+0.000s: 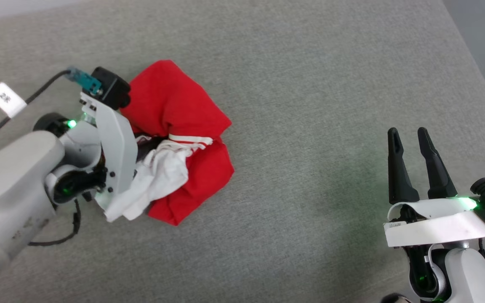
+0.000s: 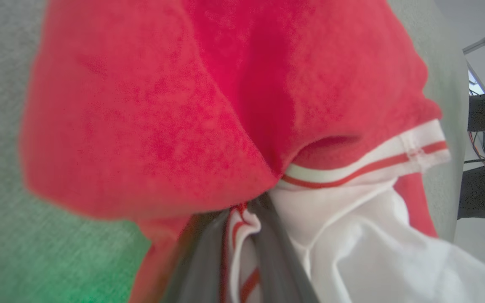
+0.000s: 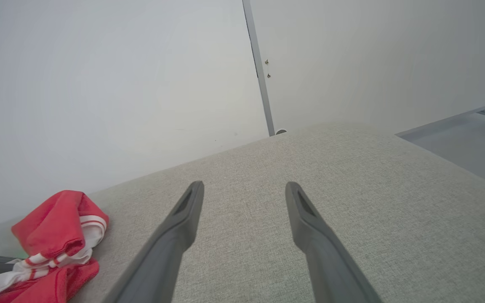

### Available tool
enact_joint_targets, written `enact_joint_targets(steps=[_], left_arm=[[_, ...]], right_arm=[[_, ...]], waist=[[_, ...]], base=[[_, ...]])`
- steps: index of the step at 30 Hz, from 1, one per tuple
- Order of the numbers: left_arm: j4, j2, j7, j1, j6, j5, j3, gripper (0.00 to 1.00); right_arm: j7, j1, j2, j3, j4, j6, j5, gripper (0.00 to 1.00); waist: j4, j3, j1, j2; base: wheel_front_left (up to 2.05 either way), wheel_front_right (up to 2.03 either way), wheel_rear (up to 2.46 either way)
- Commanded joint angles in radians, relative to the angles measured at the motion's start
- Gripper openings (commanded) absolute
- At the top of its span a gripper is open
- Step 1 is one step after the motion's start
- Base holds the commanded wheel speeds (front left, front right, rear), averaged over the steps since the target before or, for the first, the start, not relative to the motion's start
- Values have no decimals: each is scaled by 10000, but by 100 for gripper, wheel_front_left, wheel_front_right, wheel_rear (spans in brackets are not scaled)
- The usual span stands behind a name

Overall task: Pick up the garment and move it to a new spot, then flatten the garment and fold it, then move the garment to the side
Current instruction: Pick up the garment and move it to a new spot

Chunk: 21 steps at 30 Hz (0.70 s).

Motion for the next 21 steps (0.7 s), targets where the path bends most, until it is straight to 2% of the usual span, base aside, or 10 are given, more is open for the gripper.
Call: enact_joint_targets(steps=[1, 7, 11, 12, 13, 15, 16, 17, 19, 21], left_arm=[[278, 32, 436, 346, 114, 382, -323, 0], [420, -95, 733, 544, 149, 653, -475, 0], [188, -368, 344, 514, 142, 640, -493, 0], [120, -428, 183, 480, 135, 555, -487, 4], [57, -540, 13, 433, 131, 450, -472, 21], [-95, -693, -385, 286, 86, 295, -437, 47], [-151, -756, -578, 239, 86, 162, -423, 71], [-250, -858, -711, 197, 65, 86, -402, 86], [-439, -968, -1074, 122, 54, -154, -359, 98], [-554, -1090, -1575, -26, 54, -303, -283, 100]], right_arm=[[-47, -11, 21, 74, -102, 4, 109, 100], [-46, 28, 23, 112, -140, 4, 91, 100], [-46, -171, 21, 171, 24, 4, -253, 100], [-46, -228, 21, 221, 89, 4, -392, 100], [-46, -273, 18, 218, 171, 4, -581, 100], [-46, -346, 15, 245, 374, 3, -934, 100], [-47, -392, 15, 269, 486, 3, -1123, 100], [-47, -435, 12, 239, 598, 4, -1342, 100], [-47, -508, 14, 198, 815, 3, -1690, 100], [-46, -582, 8, 81, 1009, 3, -2033, 100]], waist=[[-497, 474, 0, 0], [-504, 590, 0, 0], [-128, 400, 0, 0], [-1, 323, 0, 0], [175, 220, 0, 0], [529, 12, 0, 0], [715, -96, 0, 0], [944, -225, 0, 0], [1387, -477, 0, 0], [1874, -714, 0, 0]], base=[[0, 0, 0], [0, 0, 0], [0, 0, 0], [0, 0, 0], [0, 0, 0], [0, 0, 0], [0, 0, 0], [0, 0, 0], [0, 0, 0], [0, 0, 0]])
